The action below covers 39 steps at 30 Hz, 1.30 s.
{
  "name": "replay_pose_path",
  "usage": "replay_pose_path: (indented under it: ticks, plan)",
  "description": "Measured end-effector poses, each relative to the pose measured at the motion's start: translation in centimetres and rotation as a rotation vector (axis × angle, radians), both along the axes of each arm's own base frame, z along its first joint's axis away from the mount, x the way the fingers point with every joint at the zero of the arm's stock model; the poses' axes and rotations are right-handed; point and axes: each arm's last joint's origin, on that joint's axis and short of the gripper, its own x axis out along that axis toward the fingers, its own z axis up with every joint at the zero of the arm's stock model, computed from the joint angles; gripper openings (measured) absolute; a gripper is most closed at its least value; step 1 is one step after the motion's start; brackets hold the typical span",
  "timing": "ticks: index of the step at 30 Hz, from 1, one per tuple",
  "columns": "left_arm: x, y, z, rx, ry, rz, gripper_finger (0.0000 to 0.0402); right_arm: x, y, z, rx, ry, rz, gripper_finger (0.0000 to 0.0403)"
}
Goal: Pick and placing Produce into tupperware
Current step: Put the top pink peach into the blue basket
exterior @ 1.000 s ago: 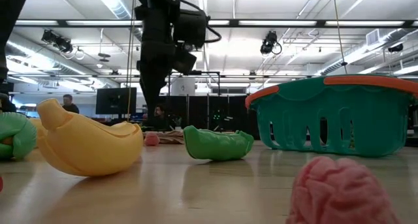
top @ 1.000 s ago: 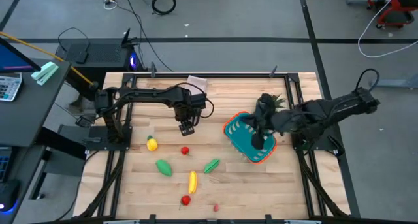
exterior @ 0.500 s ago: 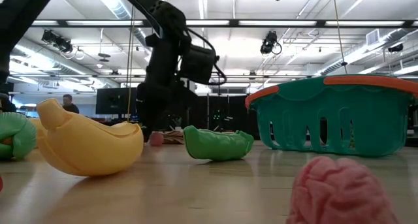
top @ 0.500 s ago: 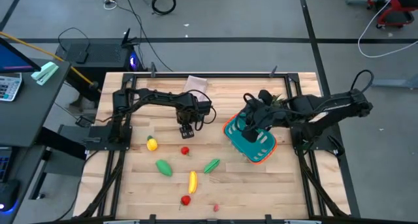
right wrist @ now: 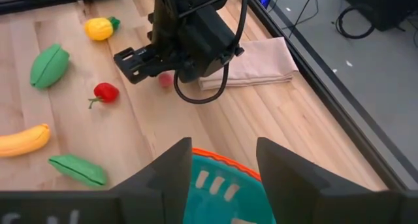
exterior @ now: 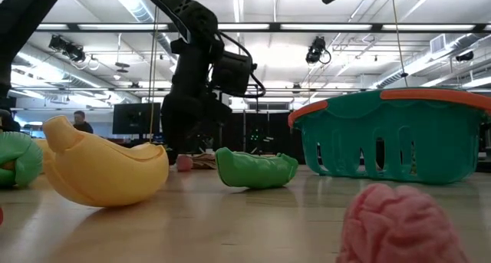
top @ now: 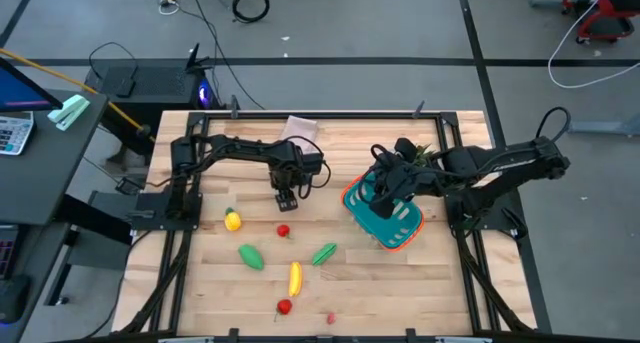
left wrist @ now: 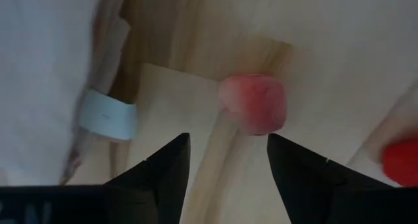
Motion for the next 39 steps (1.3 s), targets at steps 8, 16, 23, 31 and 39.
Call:
replay_pose_path:
  ticks: [8,16,23,31,39]
  plan:
    - [0.9,-1.3,0.0,0.000,-0.070,-0.015,0.0207,0.0,-0.2,0.0,-0.014,0.008,0.008,0.0179]
    - [1.4,-1.4,-0.1,0.009,-0.114,-0.001,0.0214,0.1,-0.6,0.0,-0.018,0.012,-0.005,0.0181]
    - [1.6,-1.3,0.0,0.016,-0.137,0.018,0.0209,0.1,-0.7,0.0,-0.021,0.014,-0.004,0.0181]
    - [1.6,-1.3,0.0,0.016,-0.137,0.018,0.0200,0.1,-0.7,0.0,-0.024,0.016,-0.001,0.0181]
    - [1.6,-1.3,0.0,0.014,-0.133,0.022,0.0117,0.1,-0.7,0.0,-0.025,0.017,0.000,0.0181]
